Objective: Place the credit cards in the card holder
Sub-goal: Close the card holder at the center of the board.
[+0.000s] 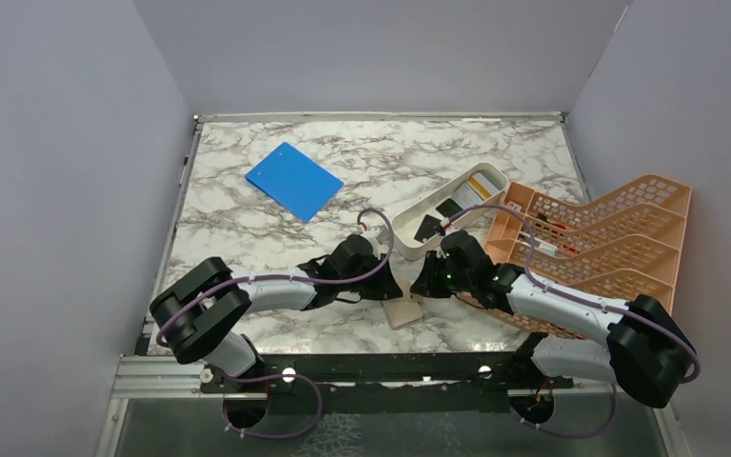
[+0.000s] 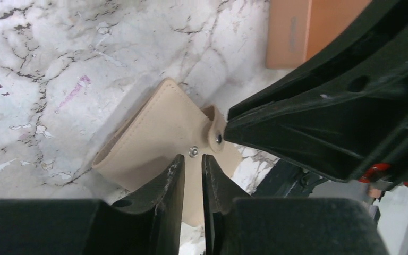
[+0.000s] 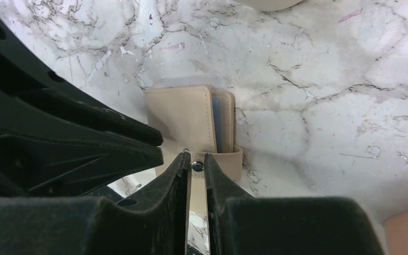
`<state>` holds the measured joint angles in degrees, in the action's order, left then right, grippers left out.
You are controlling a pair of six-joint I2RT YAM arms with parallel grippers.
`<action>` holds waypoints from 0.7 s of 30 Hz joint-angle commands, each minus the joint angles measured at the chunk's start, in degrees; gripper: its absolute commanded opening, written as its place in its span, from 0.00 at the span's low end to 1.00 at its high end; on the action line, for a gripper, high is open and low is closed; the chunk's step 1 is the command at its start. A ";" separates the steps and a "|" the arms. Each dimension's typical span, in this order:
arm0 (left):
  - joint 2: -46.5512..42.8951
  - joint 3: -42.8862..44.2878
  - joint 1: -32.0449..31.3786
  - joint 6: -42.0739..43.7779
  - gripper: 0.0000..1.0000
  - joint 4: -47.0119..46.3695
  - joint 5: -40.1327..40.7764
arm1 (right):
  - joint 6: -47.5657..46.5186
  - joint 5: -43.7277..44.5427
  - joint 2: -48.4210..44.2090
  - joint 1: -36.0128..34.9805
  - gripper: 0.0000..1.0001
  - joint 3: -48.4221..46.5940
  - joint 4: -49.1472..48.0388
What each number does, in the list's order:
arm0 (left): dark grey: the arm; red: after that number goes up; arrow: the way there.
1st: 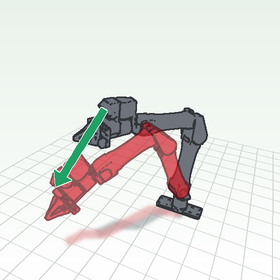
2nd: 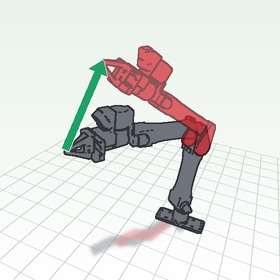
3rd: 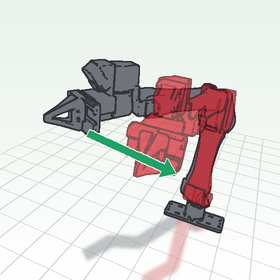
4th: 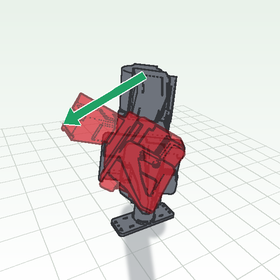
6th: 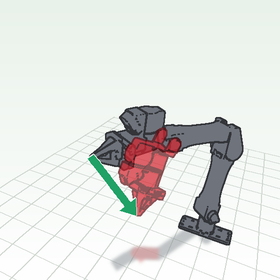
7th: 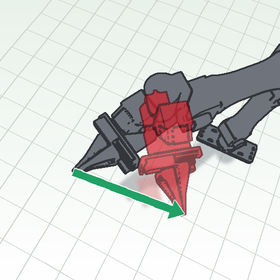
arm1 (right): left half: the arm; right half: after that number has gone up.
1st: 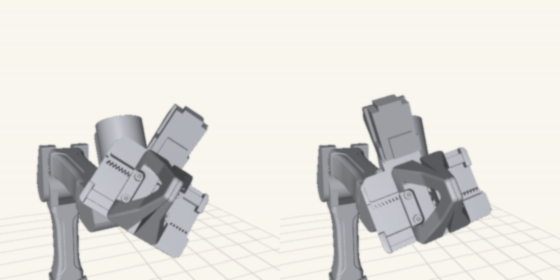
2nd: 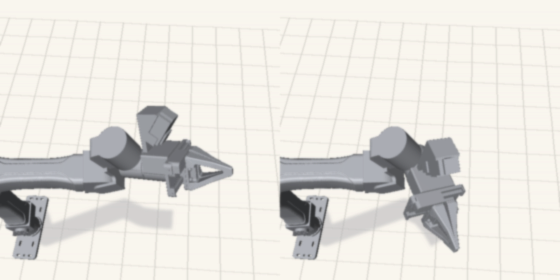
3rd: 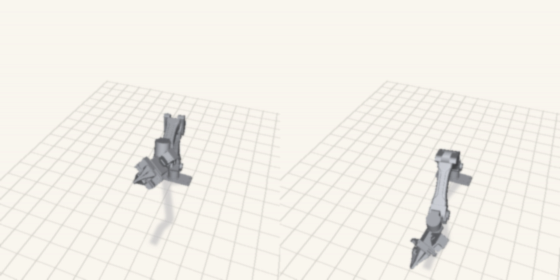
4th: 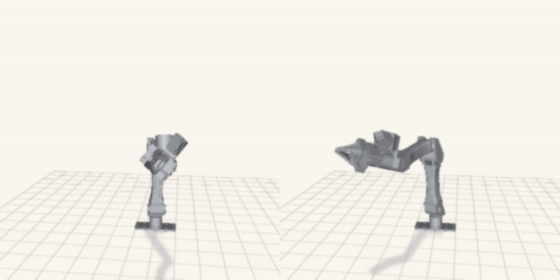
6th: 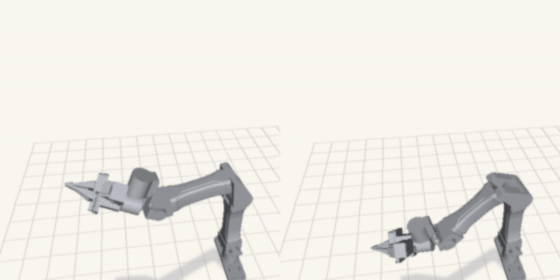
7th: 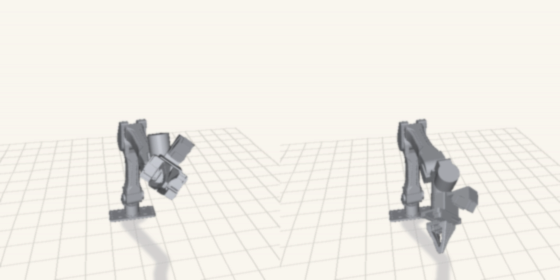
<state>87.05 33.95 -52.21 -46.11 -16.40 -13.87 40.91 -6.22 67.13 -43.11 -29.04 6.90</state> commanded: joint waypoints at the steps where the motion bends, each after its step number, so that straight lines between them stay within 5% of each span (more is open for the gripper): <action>1: -4.87 1.24 -0.05 -0.47 0.23 3.15 1.93 | -0.43 -2.30 0.23 0.31 0.20 0.53 -1.58; 21: 2.64 1.25 0.00 0.70 0.15 2.41 1.33 | 0.97 -6.00 3.80 0.31 0.22 1.62 -4.52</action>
<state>88.33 35.35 -52.21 -46.04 -12.47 -12.10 41.36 -9.87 69.63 -43.05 -27.90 5.23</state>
